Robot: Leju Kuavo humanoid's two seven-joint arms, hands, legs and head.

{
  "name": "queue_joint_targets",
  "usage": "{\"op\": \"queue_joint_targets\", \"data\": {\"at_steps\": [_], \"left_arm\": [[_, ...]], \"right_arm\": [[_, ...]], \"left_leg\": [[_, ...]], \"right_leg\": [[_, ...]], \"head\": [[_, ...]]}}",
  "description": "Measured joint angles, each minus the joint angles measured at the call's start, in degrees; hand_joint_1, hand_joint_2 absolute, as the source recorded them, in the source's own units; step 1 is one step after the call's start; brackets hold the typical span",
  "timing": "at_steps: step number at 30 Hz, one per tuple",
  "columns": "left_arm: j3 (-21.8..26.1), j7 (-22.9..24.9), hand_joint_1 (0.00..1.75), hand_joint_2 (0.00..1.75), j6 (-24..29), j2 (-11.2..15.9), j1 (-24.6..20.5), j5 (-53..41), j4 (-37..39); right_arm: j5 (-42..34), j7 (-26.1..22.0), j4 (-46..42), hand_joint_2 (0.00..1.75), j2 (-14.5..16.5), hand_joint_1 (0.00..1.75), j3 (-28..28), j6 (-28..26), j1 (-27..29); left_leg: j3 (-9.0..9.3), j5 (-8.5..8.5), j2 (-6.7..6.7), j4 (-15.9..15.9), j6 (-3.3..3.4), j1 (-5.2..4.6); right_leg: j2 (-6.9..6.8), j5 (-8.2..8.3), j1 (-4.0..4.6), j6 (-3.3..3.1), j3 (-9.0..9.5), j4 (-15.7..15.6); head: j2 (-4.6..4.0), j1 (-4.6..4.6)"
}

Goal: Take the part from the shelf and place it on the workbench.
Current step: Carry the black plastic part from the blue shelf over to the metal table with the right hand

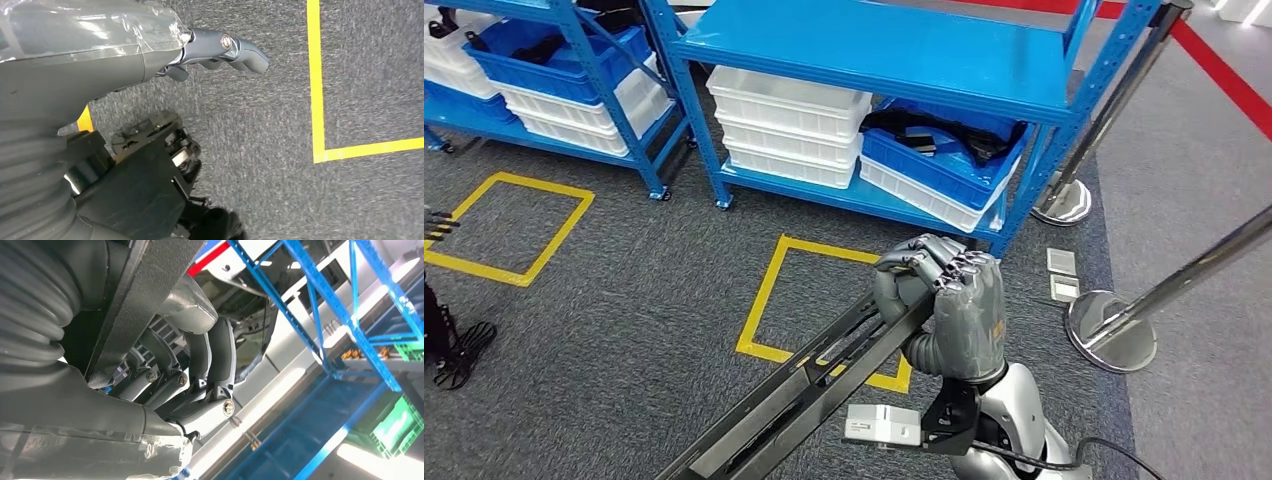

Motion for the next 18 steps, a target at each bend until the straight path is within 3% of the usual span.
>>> {"op": "queue_joint_targets", "data": {"at_steps": [1,2,3,6,8,10,11,13,16,17,18], "left_arm": [[0.0,0.0,0.00,1.75,0.0,0.0,0.0,0.0,0.0],[0.0,0.0,0.00,1.75,0.0,0.0,0.0,0.0,0.0],[0.0,0.0,0.00,1.75,0.0,0.0,0.1,0.0,0.0],[0.0,0.0,0.00,1.75,0.0,0.0,0.0,-0.3,0.0],[0.0,0.1,0.00,1.75,0.0,0.0,-0.1,-0.7,0.0],[-0.2,0.2,0.00,1.75,0.0,0.0,-0.1,-1.0,0.0],[-0.2,0.2,0.00,1.75,0.0,0.1,-0.1,-1.1,0.0],[-0.3,0.2,0.00,1.75,0.0,0.1,-0.2,-1.4,0.0],[-0.3,0.2,0.00,1.75,0.3,0.1,-0.5,-1.4,0.0],[-0.3,0.1,0.00,1.75,0.4,0.1,-0.4,-1.4,0.0],[-0.3,0.0,0.00,1.75,0.6,0.1,-0.3,-1.3,0.0]], "right_arm": [[0.0,0.0,0.0,1.75,0.0,1.75,0.0,0.2,0.0],[0.0,0.1,0.0,1.75,0.0,1.75,0.0,0.3,0.1],[0.0,0.1,0.0,1.75,0.0,1.75,0.0,0.4,0.1],[0.1,0.1,0.0,1.75,0.0,1.75,0.1,0.6,0.1],[0.4,0.3,0.0,1.75,0.0,1.75,0.1,0.6,0.3],[0.7,0.4,0.0,1.75,0.0,1.75,0.1,0.5,0.4],[0.9,0.5,0.0,1.75,0.0,1.75,0.1,0.5,0.4],[1.0,0.7,-0.1,1.75,0.0,1.75,0.1,0.6,0.6],[0.9,0.8,-0.1,1.75,0.1,1.75,0.1,1.0,1.1],[0.9,0.8,-0.1,1.75,0.2,1.75,0.1,1.2,1.3],[0.9,0.8,-0.1,1.75,0.3,1.75,0.1,1.5,1.3]], "left_leg": [[0.03,-0.03,-0.41,0.0,0.11,-0.06],[0.08,-0.08,-0.87,0.0,0.17,-0.11],[0.16,-0.12,-1.39,0.0,0.18,-0.14],[0.33,-0.31,-3.00,0.2,-0.16,-0.17],[0.03,-0.30,-3.92,0.4,-0.77,-0.05],[-0.22,-0.09,-4.74,0.2,-1.60,0.15],[-0.22,-0.20,-4.67,0.3,-1.96,0.21],[-1.28,-1.93,-3.14,3.0,-2.55,0.05],[-5.94,-6.49,-0.66,12.9,-3.07,0.01],[-6.88,-6.84,-0.43,14.8,-3.12,0.03],[-6.88,-6.21,-0.26,14.8,-3.07,0.03]], "right_leg": [[0.39,-0.91,0.02,-0.03,-1.78,3.2],[0.60,-0.77,0.02,-0.10,-2.86,4.8],[0.76,0.43,0.02,-0.23,-3.02,4.3],[2.63,6.32,0.01,-0.92,0.56,-5.4],[4.07,7.42,0.13,-1.17,1.98,-9.2],[3.84,7.32,0.29,-1.44,2.15,-9.7],[3.36,7.47,0.25,-1.69,2.31,-10.0],[2.24,7.71,0.00,-2.30,2.73,-10.6],[0.36,7.52,0.26,-2.82,3.07,-10.7],[-0.20,7.43,0.37,-2.89,3.16,-10.7],[-0.69,7.32,0.44,-2.92,3.26,-10.6]], "head": [[0.00,0.33],[0.00,0.60],[0.00,0.80],[0.00,1.45],[0.00,1.62],[0.00,1.60],[0.00,1.62],[0.00,0.91],[0.00,-0.46],[0.00,-0.64],[0.00,-0.81]]}}
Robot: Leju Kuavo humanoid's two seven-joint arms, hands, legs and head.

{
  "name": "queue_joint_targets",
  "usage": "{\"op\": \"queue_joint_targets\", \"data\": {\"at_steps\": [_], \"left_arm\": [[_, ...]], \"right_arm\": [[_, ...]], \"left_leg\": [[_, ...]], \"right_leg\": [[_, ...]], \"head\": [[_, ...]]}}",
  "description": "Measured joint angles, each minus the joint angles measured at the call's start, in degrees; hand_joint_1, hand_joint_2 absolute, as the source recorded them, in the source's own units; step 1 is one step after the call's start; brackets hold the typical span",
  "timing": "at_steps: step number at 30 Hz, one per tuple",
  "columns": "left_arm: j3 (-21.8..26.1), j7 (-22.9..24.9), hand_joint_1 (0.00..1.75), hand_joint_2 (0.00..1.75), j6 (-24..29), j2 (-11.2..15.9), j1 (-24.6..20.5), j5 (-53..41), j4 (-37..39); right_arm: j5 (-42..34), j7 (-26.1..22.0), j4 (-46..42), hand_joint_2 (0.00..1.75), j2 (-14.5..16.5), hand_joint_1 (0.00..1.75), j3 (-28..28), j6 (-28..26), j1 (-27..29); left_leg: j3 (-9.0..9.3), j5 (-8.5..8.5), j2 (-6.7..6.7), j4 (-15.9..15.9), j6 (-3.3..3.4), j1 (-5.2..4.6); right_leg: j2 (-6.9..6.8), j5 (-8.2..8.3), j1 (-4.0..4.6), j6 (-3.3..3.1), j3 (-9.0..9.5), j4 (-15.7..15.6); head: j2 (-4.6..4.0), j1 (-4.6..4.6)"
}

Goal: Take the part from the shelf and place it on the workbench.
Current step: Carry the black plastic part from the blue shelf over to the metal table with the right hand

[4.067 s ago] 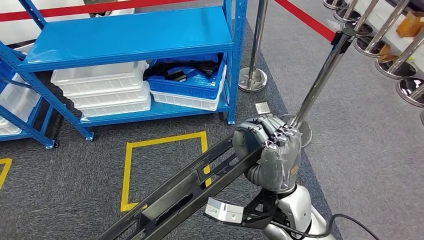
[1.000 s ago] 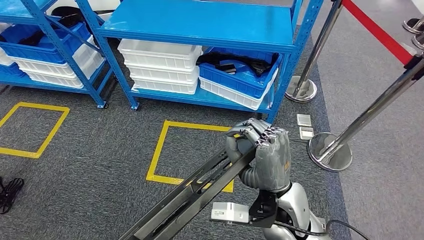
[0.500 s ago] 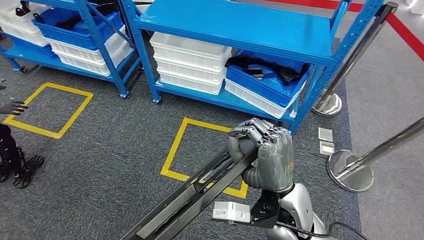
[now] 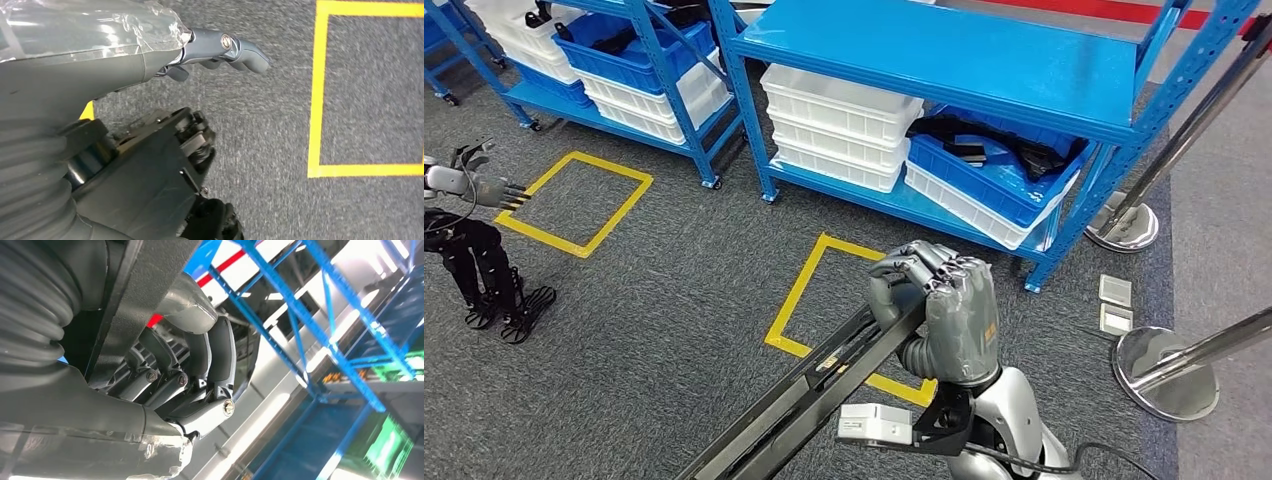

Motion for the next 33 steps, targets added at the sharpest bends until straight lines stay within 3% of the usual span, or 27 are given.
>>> {"op": "queue_joint_targets", "data": {"at_steps": [2,4,6,8,9,10,12,14,15,16,18,20,21,23,25,27,29,30,31,33], "left_arm": [[0.0,-0.4,0.00,1.75,0.3,0.0,0.3,0.2,0.0],[0.0,-0.8,0.00,1.75,0.6,0.0,0.3,0.6,0.0],[0.1,-1.1,0.00,1.75,0.9,0.0,0.5,0.7,0.0],[0.1,-1.2,0.00,1.75,1.1,0.1,0.8,0.8,0.0],[0.1,-1.2,0.00,1.75,1.2,0.1,1.0,0.8,0.1],[0.1,-1.3,0.00,1.75,1.2,0.1,1.0,0.8,0.1],[0.1,-1.3,0.00,1.75,1.2,0.1,1.0,0.7,0.1],[0.1,-1.4,0.00,1.75,1.2,0.1,1.0,0.7,0.1],[0.1,-1.4,0.00,1.75,1.3,0.1,1.0,0.6,0.1],[0.1,-1.4,0.00,1.75,1.3,0.1,1.0,0.5,0.1],[0.1,-1.4,0.00,1.75,1.3,0.1,0.9,0.3,0.1],[0.1,-1.5,0.00,1.75,1.3,0.1,0.7,0.2,0.1],[0.1,-1.5,0.00,1.75,1.3,0.1,0.6,0.1,0.1],[0.1,-1.5,0.00,1.75,1.3,0.1,0.6,0.1,0.1],[0.1,-1.7,0.00,1.75,1.4,0.1,0.7,0.1,0.2],[0.1,-2.0,0.00,1.75,1.5,0.2,0.6,0.1,0.2],[0.2,-2.1,0.00,1.75,1.5,0.2,0.8,0.1,0.2],[0.2,-2.1,0.00,1.75,1.5,0.2,0.9,0.1,0.2],[0.2,-2.1,0.00,1.75,1.5,0.2,1.1,0.1,0.2],[0.2,-2.1,0.00,1.75,1.7,0.2,1.2,0.1,0.2]], "right_arm": [[0.0,-0.1,0.0,1.75,0.2,1.75,0.0,0.3,0.0],[0.0,-0.2,0.0,1.75,0.4,1.75,0.0,0.7,0.0],[-0.1,-0.3,0.0,1.75,0.5,1.75,0.0,1.0,-0.2],[-0.1,-0.4,0.0,1.75,0.6,1.75,0.0,1.2,-0.5],[-0.1,-0.4,0.0,1.75,0.7,1.75,0.0,1.2,-0.6],[-0.1,-0.4,0.0,1.75,0.7,1.75,0.0,1.2,-0.7],[-0.2,-0.5,0.0,1.75,0.8,1.75,0.1,1.3,-0.8],[-0.3,-0.4,0.0,1.75,0.7,1.75,0.1,1.4,-0.8],[-0.3,-0.3,0.0,1.75,0.7,1.75,0.1,1.4,-0.8],[-0.3,-0.2,0.0,1.75,0.7,1.75,0.1,1.4,-0.8],[-0.4,0.0,0.0,1.75,0.7,1.75,0.1,1.4,-0.9],[-0.3,0.2,0.0,1.75,0.7,1.75,0.1,1.5,-1.0],[-0.3,0.2,-0.1,1.75,0.7,1.75,0.1,1.5,-1.0],[-0.2,0.3,-0.1,1.75,0.7,1.75,0.1,1.6,-1.1],[0.0,0.2,-0.1,1.75,0.8,1.75,0.1,1.7,-1.1],[0.1,0.2,-0.1,1.75,0.8,1.75,0.1,1.7,-1.1],[0.3,0.2,-0.1,1.75,0.8,1.75,0.1,1.6,-1.1],[0.3,0.2,-0.1,1.75,0.8,1.75,0.1,1.6,-1.1],[0.4,0.2,-0.1,1.75,0.8,1.75,0.1,1.6,-1.1],[0.6,0.2,-0.1,1.75,0.8,1.75,0.1,1.5,-1.0]], "left_leg": [[2.96,3.51,0.71,-5.8,0.44,-0.12],[6.26,5.92,2.38,-12.5,1.19,-0.57],[7.07,6.08,3.01,-14.6,1.78,-1.04],[7.10,6.24,2.20,-15.0,2.28,-0.95],[7.23,6.36,1.84,-15.3,2.57,-0.81],[7.37,6.51,1.51,-15.6,2.88,-0.61],[7.45,6.63,0.79,-15.8,3.28,-0.48],[7.44,6.63,-0.06,-15.8,3.43,-0.47],[7.44,6.61,-0.56,-15.7,3.41,-0.44],[7.45,6.57,-1.09,-15.6,3.35,-0.38],[7.41,6.39,-2.16,-15.3,3.01,-0.22],[6.99,6.29,-3.13,-14.8,2.34,-0.18],[6.76,6.34,-3.52,-14.7,1.95,-0.19],[6.55,6.46,-3.99,-14.7,1.19,-0.09],[5.91,5.32,-2.69,-13.1,0.54,-0.13],[3.33,2.29,-0.76,-7.3,0.11,-0.17],[0.21,-0.16,-0.14,-0.8,-0.12,-0.09],[-0.35,-0.15,-0.03,0.4,-0.11,-0.08],[0.13,0.85,0.10,-0.5,0.01,-0.10],[3.51,4.26,1.11,-7.2,0.62,-0.30]], "right_leg": [[-0.84,-0.30,0.09,0.13,0.39,0.0],[-1.55,-0.72,0.32,0.49,0.75,0.1],[-2.19,-1.00,0.50,0.95,0.94,0.2],[-2.50,-1.33,0.44,1.51,1.22,0.2],[-1.95,-1.91,0.35,1.81,1.16,0.7],[-1.06,-2.98,0.25,2.09,0.64,2.1],[0.85,-6.26,0.11,2.46,-2.22,8.3],[1.40,-8.22,0.04,2.71,-5.46,14.4],[1.47,-7.68,-0.02,2.80,-6.03,15.1],[1.56,-6.13,-0.10,2.84,-5.60,13.7],[2.60,-2.12,-0.35,2.81,-2.84,7.0],[4.15,-0.38,-0.45,2.55,-0.85,1.9],[4.59,-0.48,-0.35,2.32,-0.63,1.2],[3.99,-0.35,-0.25,1.63,-0.62,1.0],[3.03,-0.12,-0.38,0.93,-0.39,0.6],[1.89,-0.12,-0.30,0.40,-0.23,0.4],[0.75,-0.27,-0.07,0.08,-0.17,0.5],[0.27,-0.35,0.02,0.03,-0.12,0.5],[-0.19,-0.45,0.07,0.03,-0.04,0.5],[-0.99,-0.74,0.14,0.21,0.30,0.5]], "head": [[0.00,-0.36],[0.00,-0.67],[0.00,-0.77],[0.00,-0.74],[0.00,-0.70],[0.00,-0.56],[0.00,-0.01],[0.00,0.62],[0.00,0.84],[0.00,1.07],[0.00,1.51],[0.00,1.88],[0.00,1.93],[0.00,1.77],[0.00,1.25],[0.00,0.37],[0.00,-0.20],[0.00,-0.34],[0.00,-0.47],[0.00,-0.73]]}}
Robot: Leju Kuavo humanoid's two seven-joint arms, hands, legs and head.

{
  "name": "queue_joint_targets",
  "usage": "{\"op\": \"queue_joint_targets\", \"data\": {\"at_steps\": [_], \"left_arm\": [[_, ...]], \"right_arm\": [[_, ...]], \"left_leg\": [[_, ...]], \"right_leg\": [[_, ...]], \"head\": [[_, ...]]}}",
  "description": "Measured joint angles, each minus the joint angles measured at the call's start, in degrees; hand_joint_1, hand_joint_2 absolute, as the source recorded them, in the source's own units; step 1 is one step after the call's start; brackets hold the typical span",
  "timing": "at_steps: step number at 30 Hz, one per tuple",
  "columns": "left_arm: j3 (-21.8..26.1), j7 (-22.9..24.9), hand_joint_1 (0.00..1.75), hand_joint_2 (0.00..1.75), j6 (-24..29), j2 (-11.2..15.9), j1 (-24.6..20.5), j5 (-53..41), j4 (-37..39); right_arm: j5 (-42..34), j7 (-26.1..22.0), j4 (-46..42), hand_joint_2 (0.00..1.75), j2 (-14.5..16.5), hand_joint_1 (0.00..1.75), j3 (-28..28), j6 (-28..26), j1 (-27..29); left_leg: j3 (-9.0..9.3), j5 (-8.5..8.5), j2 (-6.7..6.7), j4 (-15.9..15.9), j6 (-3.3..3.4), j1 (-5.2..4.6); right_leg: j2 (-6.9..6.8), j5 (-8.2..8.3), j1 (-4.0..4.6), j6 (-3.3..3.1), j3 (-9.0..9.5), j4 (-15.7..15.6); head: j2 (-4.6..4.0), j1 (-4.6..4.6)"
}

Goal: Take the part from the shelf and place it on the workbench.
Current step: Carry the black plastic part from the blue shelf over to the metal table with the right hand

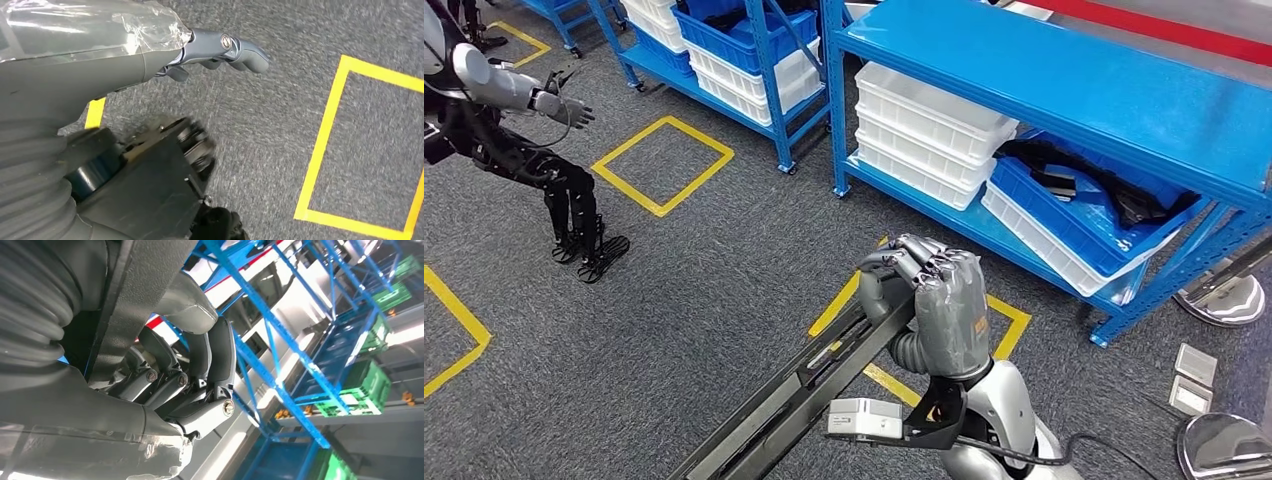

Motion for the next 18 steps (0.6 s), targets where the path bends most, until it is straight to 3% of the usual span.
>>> {"op": "queue_joint_targets", "data": {"at_steps": [2,3,5,7,10,11,12,13,14,16,18], "left_arm": [[0.1,0.0,0.00,1.75,0.1,0.0,0.0,0.0,0.0],[0.2,-0.1,0.00,1.75,0.2,0.0,0.1,0.0,0.0],[0.3,-0.1,0.00,1.75,0.2,0.1,0.3,0.2,0.1],[0.3,-0.2,0.00,1.75,0.3,0.1,0.5,0.4,0.2],[0.5,-0.3,0.00,1.75,0.3,0.1,0.4,0.5,0.2],[0.6,-0.4,0.00,1.75,0.4,0.1,0.4,0.5,0.2],[0.7,-0.4,0.00,1.75,0.4,0.1,0.5,0.5,0.2],[0.7,-0.4,0.00,1.75,0.4,0.1,0.6,0.5,0.3],[0.8,-0.4,0.00,1.75,0.4,0.1,0.6,0.5,0.3],[0.9,-0.6,0.00,1.75,0.4,0.1,0.6,0.5,0.3],[1.0,-0.7,0.00,1.75,0.5,0.1,0.6,0.5,0.3]], "right_arm": [[0.3,0.0,0.0,1.75,0.0,1.75,0.0,-0.1,0.0],[0.4,0.0,0.0,1.75,0.0,1.75,0.0,-0.1,0.1],[0.5,0.1,0.0,1.75,0.0,1.75,0.0,-0.2,0.1],[0.6,0.2,0.0,1.75,0.0,1.75,0.0,-0.3,0.2],[0.7,0.3,0.0,1.75,-0.1,1.75,0.0,-0.5,0.4],[0.8,0.3,0.0,1.75,-0.2,1.75,0.0,-0.6,0.6],[1.0,0.4,0.0,1.75,-0.2,1.75,0.0,-0.7,0.7],[1.3,0.5,0.0,1.75,-0.3,1.75,0.0,-0.7,0.9],[1.6,0.6,0.0,1.75,-0.3,1.75,0.0,-0.8,0.9],[2.3,0.8,-0.1,1.75,-0.3,1.75,0.0,-1.0,1.0],[2.7,1.1,-0.2,1.75,-0.4,1.75,0.0,-1.1,1.1]], "left_leg": [[2.83,1.88,1.49,-6.0,0.67,-0.54],[3.25,1.92,1.91,-7.2,0.95,-0.81],[3.32,1.93,1.28,-7.5,1.42,-0.91],[3.67,2.19,0.55,-8.2,1.99,-0.62],[3.93,2.43,-0.46,-8.7,2.59,-0.37],[3.93,2.42,-0.88,-8.7,2.69,-0.38],[3.93,2.39,-1.34,-8.6,2.71,-0.38],[3.94,2.33,-1.85,-8.5,2.67,-0.33],[3.95,2.25,-2.39,-8.4,2.56,-0.24],[3.82,1.93,-3.41,-7.8,2.07,-0.11],[3.41,1.78,-4.32,-7.3,1.44,-0.11]], "right_leg": [[-0.70,-0.36,0.22,0.41,0.24,0.1],[-1.04,-0.49,0.31,0.63,0.31,0.1],[-1.75,-0.65,0.40,1.10,0.55,-0.1],[-0.85,-1.77,0.25,1.65,0.45,1.0],[1.99,-6.34,0.03,2.24,-3.53,9.4],[2.29,-7.38,0.00,2.39,-5.23,12.6],[2.42,-7.42,-0.04,2.53,-6.32,14.4],[2.50,-6.34,-0.10,2.62,-6.48,14.2],[2.64,-4.36,-0.20,2.68,-5.67,11.9],[3.81,-0.64,-0.43,2.69,-2.90,4.9],[4.96,0.33,-0.50,2.23,-1.43,1.3]], "head": [[0.00,-0.17],[0.00,-0.19],[0.00,-0.11],[0.00,-0.03],[-0.01,0.71],[-0.01,0.99],[-0.01,1.22],[-0.01,1.41],[-0.01,1.61],[0.00,2.09],[0.00,2.38]]}}
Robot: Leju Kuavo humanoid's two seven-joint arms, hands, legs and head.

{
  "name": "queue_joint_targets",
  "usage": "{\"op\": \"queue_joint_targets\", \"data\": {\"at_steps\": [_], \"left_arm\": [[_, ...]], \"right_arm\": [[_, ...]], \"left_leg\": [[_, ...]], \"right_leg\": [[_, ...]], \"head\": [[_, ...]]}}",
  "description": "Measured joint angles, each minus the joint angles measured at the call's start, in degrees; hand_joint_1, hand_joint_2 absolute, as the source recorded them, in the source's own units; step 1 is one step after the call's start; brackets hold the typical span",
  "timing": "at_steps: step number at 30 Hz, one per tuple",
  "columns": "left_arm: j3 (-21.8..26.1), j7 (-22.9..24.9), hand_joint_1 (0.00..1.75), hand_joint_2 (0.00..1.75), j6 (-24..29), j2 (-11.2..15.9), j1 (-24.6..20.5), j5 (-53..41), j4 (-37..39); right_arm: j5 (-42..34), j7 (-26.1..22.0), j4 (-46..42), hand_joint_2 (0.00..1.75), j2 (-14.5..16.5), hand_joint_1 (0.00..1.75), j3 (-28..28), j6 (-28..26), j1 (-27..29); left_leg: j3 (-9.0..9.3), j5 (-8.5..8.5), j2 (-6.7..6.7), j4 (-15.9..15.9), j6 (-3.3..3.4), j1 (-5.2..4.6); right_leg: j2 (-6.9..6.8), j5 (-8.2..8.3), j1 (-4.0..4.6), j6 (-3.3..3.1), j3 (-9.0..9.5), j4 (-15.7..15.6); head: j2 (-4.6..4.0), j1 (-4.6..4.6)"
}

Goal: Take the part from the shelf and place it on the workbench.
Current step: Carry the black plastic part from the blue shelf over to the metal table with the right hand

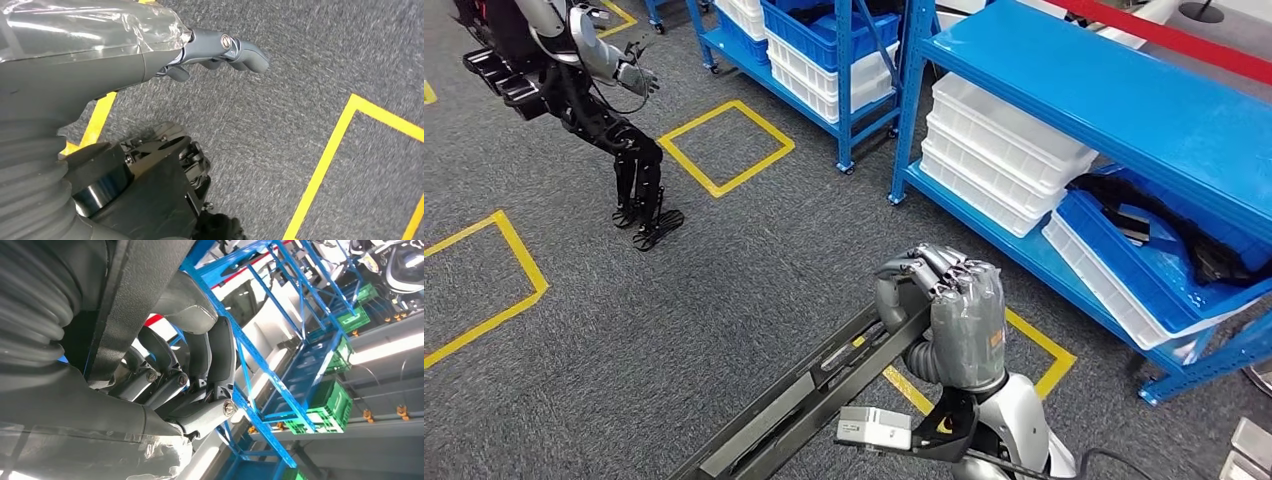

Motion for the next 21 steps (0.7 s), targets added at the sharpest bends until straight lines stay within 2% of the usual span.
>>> {"op": "queue_joint_targets", "data": {"at_steps": [2,4,6,8,9,10,11,13,15,16,18,20,21], "left_arm": [[0.2,-0.1,0.00,1.75,0.1,0.0,0.2,0.0,0.0],[0.3,-0.2,0.00,1.75,0.2,0.0,0.4,0.0,0.1],[0.3,-0.4,0.00,1.75,0.3,0.1,0.4,0.0,0.1],[0.3,-0.7,0.00,1.75,0.4,0.1,0.4,0.1,0.1],[0.4,-0.9,0.00,1.75,0.5,0.1,0.5,0.2,0.1],[0.4,-1.0,0.00,1.75,0.6,0.1,0.6,0.3,0.1],[0.5,-1.1,0.00,1.75,0.7,0.1,0.7,0.4,0.1],[0.7,-1.3,0.00,1.75,0.7,0.1,0.8,0.5,0.1],[0.8,-1.4,0.00,1.75,0.5,0.2,0.9,0.6,0.1],[0.9,-1.5,0.00,1.75,0.4,0.3,1.0,0.6,0.1],[1.0,-1.5,0.00,1.75,0.3,0.3,1.5,0.7,0.1],[1.2,-1.5,0.00,1.75,0.3,0.3,1.7,0.8,0.1],[1.2,-1.5,0.00,1.75,0.2,0.3,1.7,0.8,0.1]], "right_arm": [[0.1,0.1,-0.1,1.75,-0.1,1.75,0.0,-0.1,0.1],[0.2,0.1,-0.3,1.75,-0.1,1.75,0.0,-0.1,0.1],[0.3,0.1,-0.4,1.75,-0.1,1.75,0.0,-0.1,0.2],[0.3,0.1,-0.5,1.75,-0.1,1.75,0.0,-0.1,0.3],[0.2,0.0,-0.5,1.75,-0.1,1.75,0.0,-0.1,0.3],[0.1,-0.1,-0.5,1.75,-0.1,1.75,0.0,-0.1,0.3],[0.0,-0.2,-0.5,1.75,-0.1,1.75,0.0,-0.1,0.2],[-0.2,-0.4,-0.5,1.75,0.0,1.75,0.0,-0.1,-0.2],[-0.2,-0.4,-0.5,1.75,0.0,1.75,0.0,-0.1,-0.6],[-0.2,-0.4,-0.5,1.75,0.0,1.75,0.0,0.0,-0.7],[-0.2,-0.4,-0.4,1.75,0.0,1.75,0.0,0.0,-0.9],[-0.2,-0.4,-0.4,1.75,0.0,1.75,0.0,0.0,-1.2],[-0.2,-0.5,-0.4,1.75,0.0,1.75,0.1,0.0,-1.3]], "left_leg": [[-0.25,0.15,-0.70,0.0,-0.65,0.10],[-0.44,-0.47,-0.15,0.7,-1.26,0.17],[-2.37,-3.12,1.69,5.3,-1.71,0.12],[-5.77,-6.17,2.96,12.4,-1.97,0.10],[-6.83,-6.66,3.15,14.6,-1.98,0.09],[-6.97,-6.16,3.27,14.9,-1.87,0.06],[-6.01,-4.69,3.45,13.0,-1.63,-0.02],[-2.35,-1.21,4.86,5.7,-0.81,-0.47],[-0.16,0.15,6.31,0.7,-0.11,-1.12],[-0.01,-0.01,6.52,0.1,0.07,-1.37],[0.08,0.19,5.72,-0.5,0.42,-1.27],[0.52,0.54,4.93,-1.3,0.97,-0.87],[0.70,0.69,4.54,-1.6,1.23,-0.66]], "right_leg": [[-0.20,-0.16,0.19,-0.89,0.12,-0.3],[-1.01,0.07,0.20,-1.66,0.32,-0.6],[-2.00,0.19,0.13,-2.18,0.51,-0.9],[-3.06,0.06,0.33,-2.49,0.55,-0.9],[-3.56,-0.02,0.43,-2.59,0.59,-0.9],[-4.03,-0.12,0.52,-2.65,0.67,-0.9],[-4.47,-0.23,0.58,-2.67,0.80,-0.9],[-5.27,-0.54,0.75,-2.51,1.18,-0.9],[-6.02,-0.81,0.94,-2.16,1.40,-0.9],[-6.43,-0.88,1.00,-1.96,1.48,-0.9],[-6.91,-1.11,0.96,-1.50,1.82,-1.1],[-5.33,-2.53,0.84,-1.00,1.43,0.5],[-4.15,-4.01,0.76,-0.80,0.37,2.9]], "head": [[0.00,-0.08],[0.00,-0.43],[0.00,-1.25],[0.00,-2.00],[0.00,-2.16],[0.00,-2.28],[0.00,-2.39],[0.00,-2.56],[0.00,-2.63],[0.00,-2.63],[0.00,-2.57],[0.00,-2.42],[0.00,-2.20]]}}
